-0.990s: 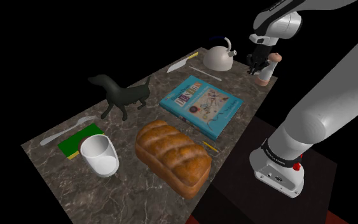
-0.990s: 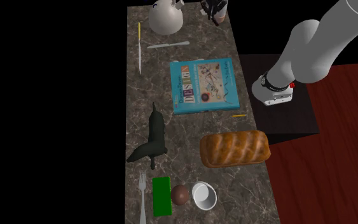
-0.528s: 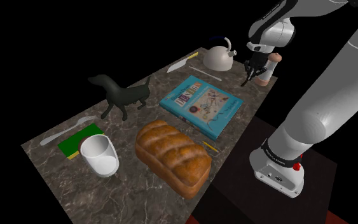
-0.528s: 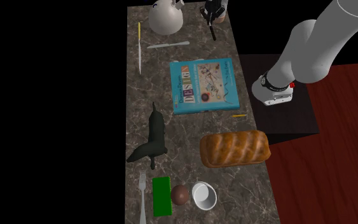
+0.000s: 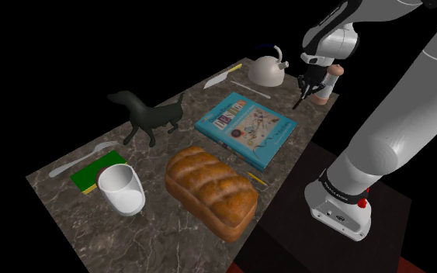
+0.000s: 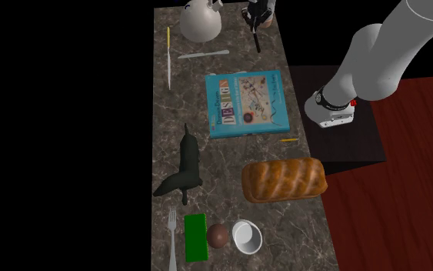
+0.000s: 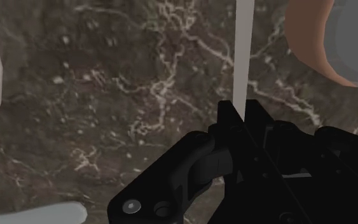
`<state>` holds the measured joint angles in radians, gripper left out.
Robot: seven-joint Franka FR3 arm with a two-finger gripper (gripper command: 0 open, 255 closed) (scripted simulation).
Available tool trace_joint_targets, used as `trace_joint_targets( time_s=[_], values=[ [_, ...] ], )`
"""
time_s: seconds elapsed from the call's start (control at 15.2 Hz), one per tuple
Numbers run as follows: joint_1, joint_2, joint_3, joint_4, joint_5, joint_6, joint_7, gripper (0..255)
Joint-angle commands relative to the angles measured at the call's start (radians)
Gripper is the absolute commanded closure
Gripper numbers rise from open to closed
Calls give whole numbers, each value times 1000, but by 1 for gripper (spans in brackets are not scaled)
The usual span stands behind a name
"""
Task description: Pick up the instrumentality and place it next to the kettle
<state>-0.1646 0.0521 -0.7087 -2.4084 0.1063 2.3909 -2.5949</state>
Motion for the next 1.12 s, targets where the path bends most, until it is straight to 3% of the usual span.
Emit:
trace_joint_targets(
  time_s=[0.0,0.33,0.59,1.06],
  values=[
    [0,0,0,0,0,0,0,0],
    [0,0,0,0,0,0,0,0],
    [2,-112,-6,47,-107,-129,78,0],
    [0,-112,-4,47,-107,-129,78,0]
  ],
)
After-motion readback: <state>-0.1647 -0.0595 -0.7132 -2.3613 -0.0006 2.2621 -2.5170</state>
